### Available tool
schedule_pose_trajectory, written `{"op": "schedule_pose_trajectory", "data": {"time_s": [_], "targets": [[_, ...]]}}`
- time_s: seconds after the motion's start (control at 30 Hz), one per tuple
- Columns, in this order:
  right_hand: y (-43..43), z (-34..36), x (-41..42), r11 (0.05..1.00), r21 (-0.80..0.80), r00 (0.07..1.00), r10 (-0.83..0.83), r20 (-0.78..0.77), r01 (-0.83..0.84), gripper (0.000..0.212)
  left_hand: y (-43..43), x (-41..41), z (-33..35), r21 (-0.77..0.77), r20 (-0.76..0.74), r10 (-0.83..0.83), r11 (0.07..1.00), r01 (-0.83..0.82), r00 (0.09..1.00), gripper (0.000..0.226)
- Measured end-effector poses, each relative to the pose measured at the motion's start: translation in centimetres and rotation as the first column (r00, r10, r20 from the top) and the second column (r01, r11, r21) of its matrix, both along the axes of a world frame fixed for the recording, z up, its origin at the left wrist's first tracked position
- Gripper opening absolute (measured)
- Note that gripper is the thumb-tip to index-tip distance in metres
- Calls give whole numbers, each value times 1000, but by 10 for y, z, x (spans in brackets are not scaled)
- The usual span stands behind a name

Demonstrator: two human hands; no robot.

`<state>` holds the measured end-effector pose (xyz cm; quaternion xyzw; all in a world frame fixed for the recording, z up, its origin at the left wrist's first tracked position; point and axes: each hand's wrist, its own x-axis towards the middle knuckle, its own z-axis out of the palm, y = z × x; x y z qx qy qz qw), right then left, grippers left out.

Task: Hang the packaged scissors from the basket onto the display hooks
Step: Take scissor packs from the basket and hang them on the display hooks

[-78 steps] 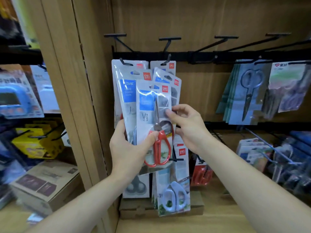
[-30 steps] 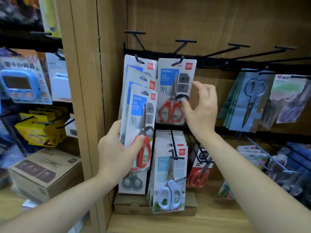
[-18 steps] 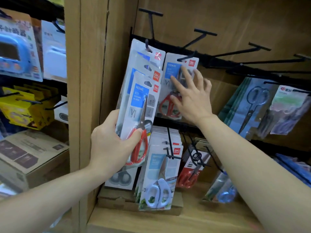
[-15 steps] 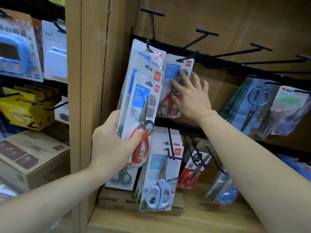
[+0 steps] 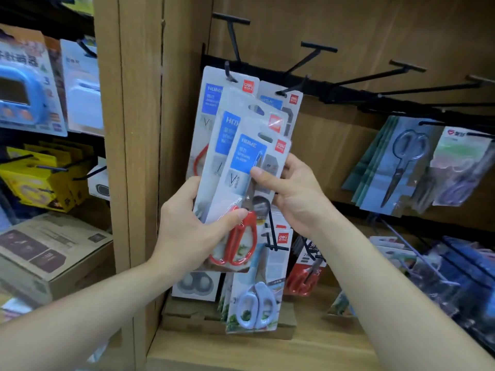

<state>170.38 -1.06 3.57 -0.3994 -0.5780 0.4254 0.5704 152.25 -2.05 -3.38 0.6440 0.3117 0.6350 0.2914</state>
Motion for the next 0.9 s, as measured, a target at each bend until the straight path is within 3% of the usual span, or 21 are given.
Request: {"op": "schedule_pose_trajectory", "data": {"time_s": [0.13,0.33,0.53,0.63,0.7,0.9], "targets": [[-9,8,6,999,39,994,-19,-111,23,37,-1,4,9,-7,60,-77,997,77,995,43],[-15,14,7,986,117,982,-97,-160,117,39,-4,5,13,5,107,-101,995,101,989,24],[-13,17,10,976,133,967,-142,-213,173,26,-1,-1,9,128,30,31,991,-34,999,26],[-13,24,13,959,172,964,-192,-185,224,31,0,-3,6,175,15,104,979,-105,994,20],[-13,29,14,944,216,956,-204,-212,249,36,2,-6,6,181,12,148,972,-147,989,20],[-10,54,16,903,291,946,-273,-177,316,14,17,-15,-1,121,22,280,952,-280,960,25]]}}
